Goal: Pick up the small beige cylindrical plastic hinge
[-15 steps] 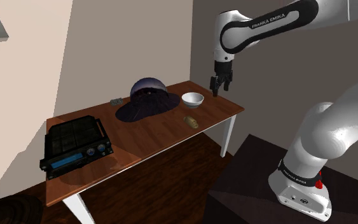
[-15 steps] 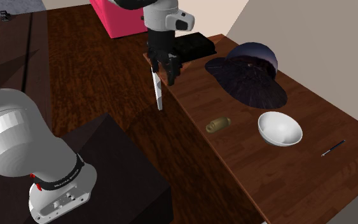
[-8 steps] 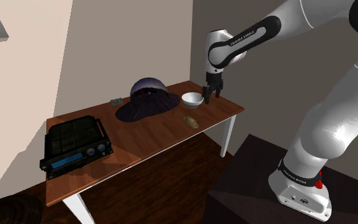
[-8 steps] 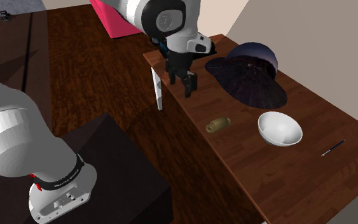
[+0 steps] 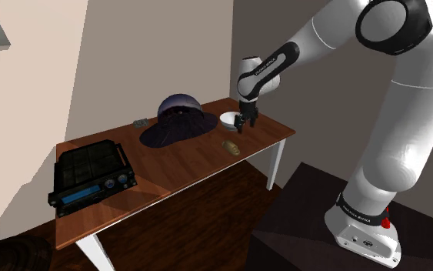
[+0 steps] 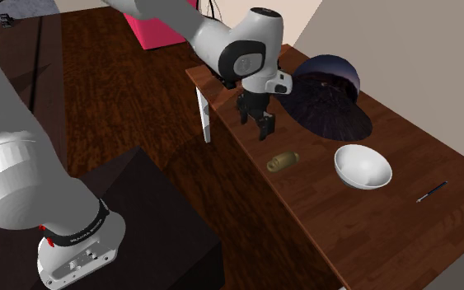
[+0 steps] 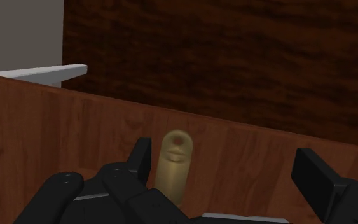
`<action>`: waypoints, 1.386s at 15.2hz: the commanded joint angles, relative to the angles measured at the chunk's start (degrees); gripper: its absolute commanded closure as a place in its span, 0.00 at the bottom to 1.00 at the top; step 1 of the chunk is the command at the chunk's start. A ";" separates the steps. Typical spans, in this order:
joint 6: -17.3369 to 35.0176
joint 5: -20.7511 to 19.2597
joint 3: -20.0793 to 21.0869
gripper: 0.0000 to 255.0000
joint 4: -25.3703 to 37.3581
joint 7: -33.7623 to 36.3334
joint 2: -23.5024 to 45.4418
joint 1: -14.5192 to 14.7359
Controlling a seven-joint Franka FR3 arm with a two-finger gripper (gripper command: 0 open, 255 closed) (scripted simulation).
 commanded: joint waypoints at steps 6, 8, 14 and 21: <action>5.45 3.85 0.32 0.00 10.89 -3.54 15.72 -2.26; 6.37 4.77 0.68 0.00 14.60 -4.24 20.17 -3.03; 7.27 6.73 1.86 0.00 27.81 -5.60 33.70 -5.46; 8.54 7.38 2.51 0.00 34.07 -5.94 41.01 -6.50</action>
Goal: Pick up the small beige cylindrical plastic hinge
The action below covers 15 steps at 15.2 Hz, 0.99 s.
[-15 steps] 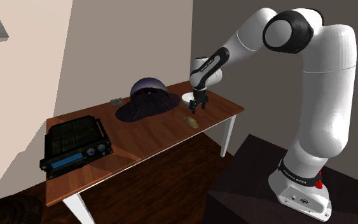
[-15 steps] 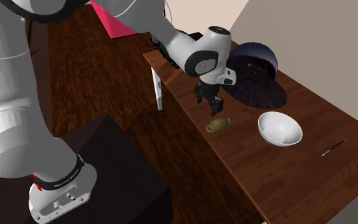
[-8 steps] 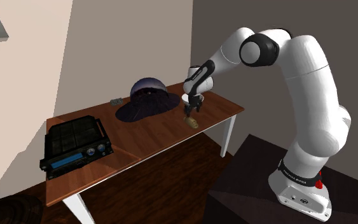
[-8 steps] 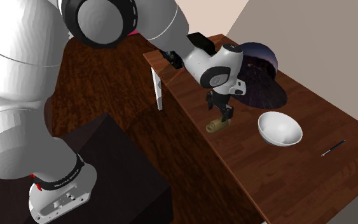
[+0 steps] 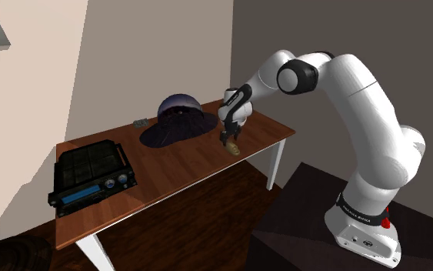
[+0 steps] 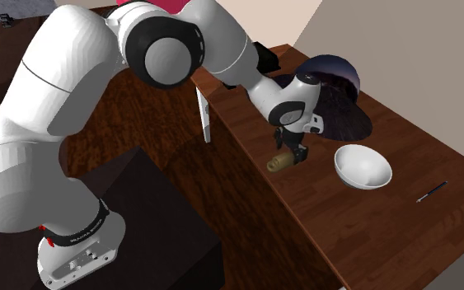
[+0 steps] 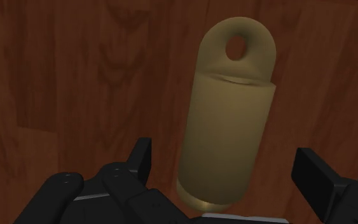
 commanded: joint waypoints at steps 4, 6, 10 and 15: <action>1.80 0.27 0.33 0.00 1.23 -0.03 2.99 -0.17; 1.77 0.26 0.33 1.00 1.26 -0.01 3.00 -0.15; 1.79 0.26 0.33 1.00 1.23 -0.04 2.99 -0.17; 1.79 0.27 0.33 1.00 1.25 -0.03 3.00 -0.17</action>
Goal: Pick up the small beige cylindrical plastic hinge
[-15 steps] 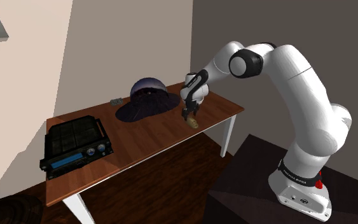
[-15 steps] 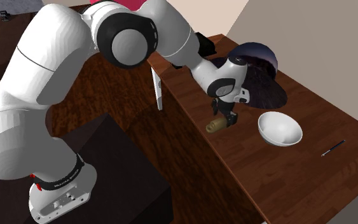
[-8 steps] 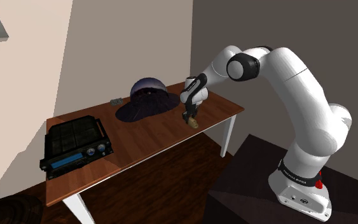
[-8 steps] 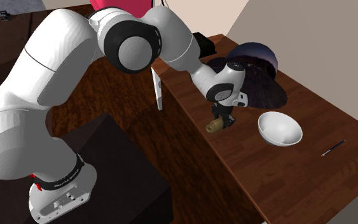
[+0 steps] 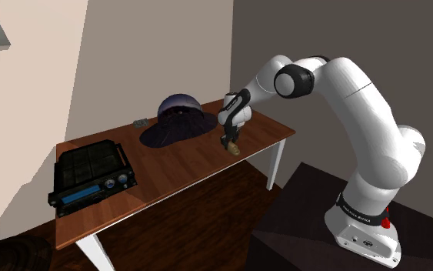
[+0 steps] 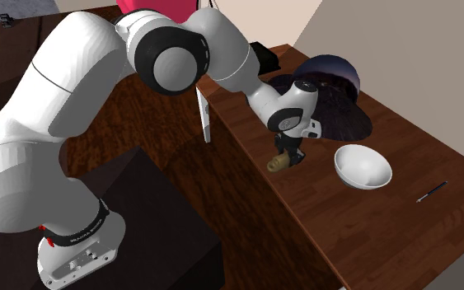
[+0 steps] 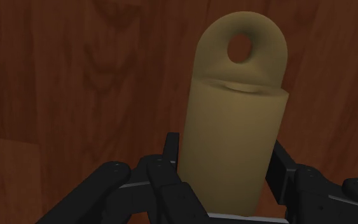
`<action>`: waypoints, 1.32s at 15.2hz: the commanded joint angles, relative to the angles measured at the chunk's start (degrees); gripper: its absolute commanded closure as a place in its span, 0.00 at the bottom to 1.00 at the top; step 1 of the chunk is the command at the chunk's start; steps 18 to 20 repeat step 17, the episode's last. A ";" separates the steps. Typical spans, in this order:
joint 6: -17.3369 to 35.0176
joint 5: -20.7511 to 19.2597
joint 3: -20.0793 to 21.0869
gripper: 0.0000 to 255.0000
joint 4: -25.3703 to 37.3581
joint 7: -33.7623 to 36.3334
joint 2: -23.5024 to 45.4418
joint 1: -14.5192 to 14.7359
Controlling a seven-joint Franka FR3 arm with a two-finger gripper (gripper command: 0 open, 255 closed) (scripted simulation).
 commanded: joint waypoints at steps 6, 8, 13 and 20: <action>-2.30 -0.34 -0.39 1.00 -1.53 0.15 -3.80 0.34; -3.12 -0.46 -0.53 1.00 -1.96 0.21 -5.04 0.45; -5.33 -0.81 -0.88 1.00 -2.69 0.39 -7.98 0.70; -6.33 -0.96 -1.02 1.00 -2.91 0.47 -9.20 0.81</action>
